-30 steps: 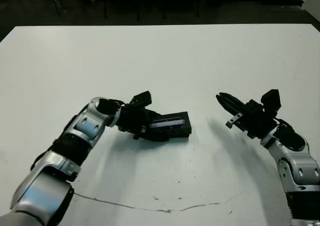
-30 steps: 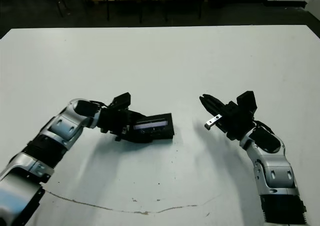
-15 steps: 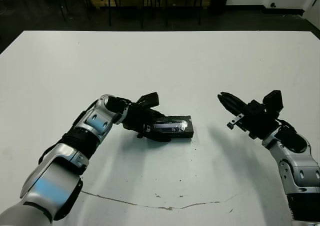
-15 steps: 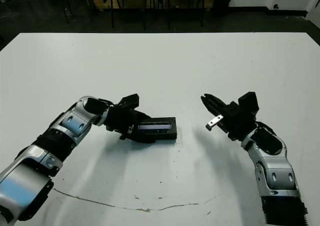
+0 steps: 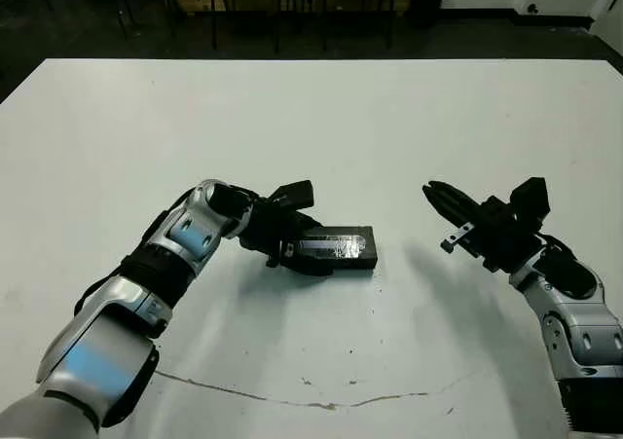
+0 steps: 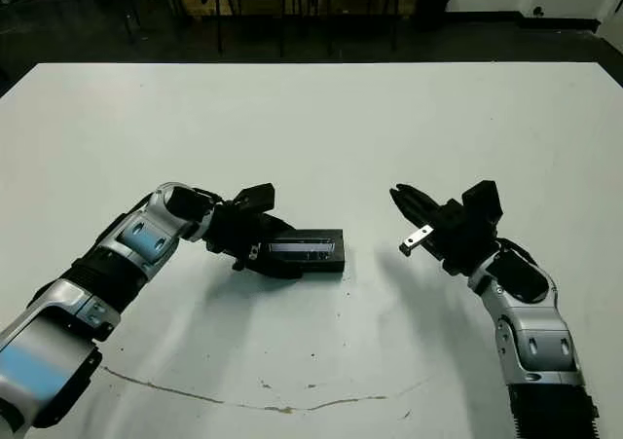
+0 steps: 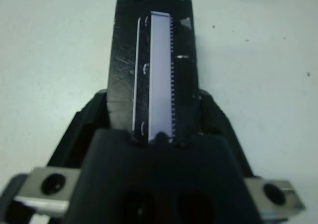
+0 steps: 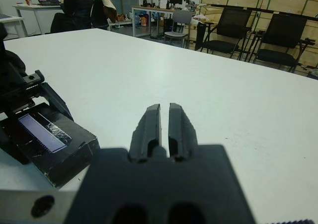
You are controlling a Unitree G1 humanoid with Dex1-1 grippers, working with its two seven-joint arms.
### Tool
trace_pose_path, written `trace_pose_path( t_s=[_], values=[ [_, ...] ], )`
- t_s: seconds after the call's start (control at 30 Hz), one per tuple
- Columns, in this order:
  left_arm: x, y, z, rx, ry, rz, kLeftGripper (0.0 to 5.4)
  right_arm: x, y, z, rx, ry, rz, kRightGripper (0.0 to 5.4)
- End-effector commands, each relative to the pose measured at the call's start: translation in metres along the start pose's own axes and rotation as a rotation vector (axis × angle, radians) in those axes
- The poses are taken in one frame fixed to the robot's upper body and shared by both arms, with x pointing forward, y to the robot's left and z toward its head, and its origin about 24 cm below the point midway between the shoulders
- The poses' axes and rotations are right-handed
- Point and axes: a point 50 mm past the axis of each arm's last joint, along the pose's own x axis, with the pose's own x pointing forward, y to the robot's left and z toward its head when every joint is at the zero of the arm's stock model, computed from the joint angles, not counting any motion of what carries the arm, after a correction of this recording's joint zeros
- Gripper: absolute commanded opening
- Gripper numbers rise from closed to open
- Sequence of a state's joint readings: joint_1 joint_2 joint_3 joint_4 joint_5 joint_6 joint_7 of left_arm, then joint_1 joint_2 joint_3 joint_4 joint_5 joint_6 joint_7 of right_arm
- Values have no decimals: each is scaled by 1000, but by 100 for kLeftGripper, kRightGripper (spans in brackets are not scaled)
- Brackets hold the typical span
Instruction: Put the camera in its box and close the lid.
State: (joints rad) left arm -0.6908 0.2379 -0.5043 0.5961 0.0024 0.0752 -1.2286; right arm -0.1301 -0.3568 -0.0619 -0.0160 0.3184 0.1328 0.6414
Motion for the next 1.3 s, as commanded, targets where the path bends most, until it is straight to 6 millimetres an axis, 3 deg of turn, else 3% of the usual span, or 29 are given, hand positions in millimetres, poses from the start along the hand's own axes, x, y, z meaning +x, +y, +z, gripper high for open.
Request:
trace_pose_path(
  t_s=[0.03, 0.37, 0.73, 1.07, 1.3],
  values=[
    [20, -20, -29, -41, 106, -73, 383, -3, -2, -6, -6, 21, 0, 0],
    [14, -26, -43, -74, 154, -58, 539, -4, 0, -6, -2, 20, 2, 0],
    [-13, -38, -73, -198, 177, -19, 539, -4, 2, -6, 4, 19, 10, 0],
    [-59, -61, -93, -182, 174, 67, 539, -3, 4, -7, 12, 15, 14, 0],
    [-98, -83, -104, -200, 127, 293, 539, -2, 6, -7, 32, 0, 39, 0]
  ],
)
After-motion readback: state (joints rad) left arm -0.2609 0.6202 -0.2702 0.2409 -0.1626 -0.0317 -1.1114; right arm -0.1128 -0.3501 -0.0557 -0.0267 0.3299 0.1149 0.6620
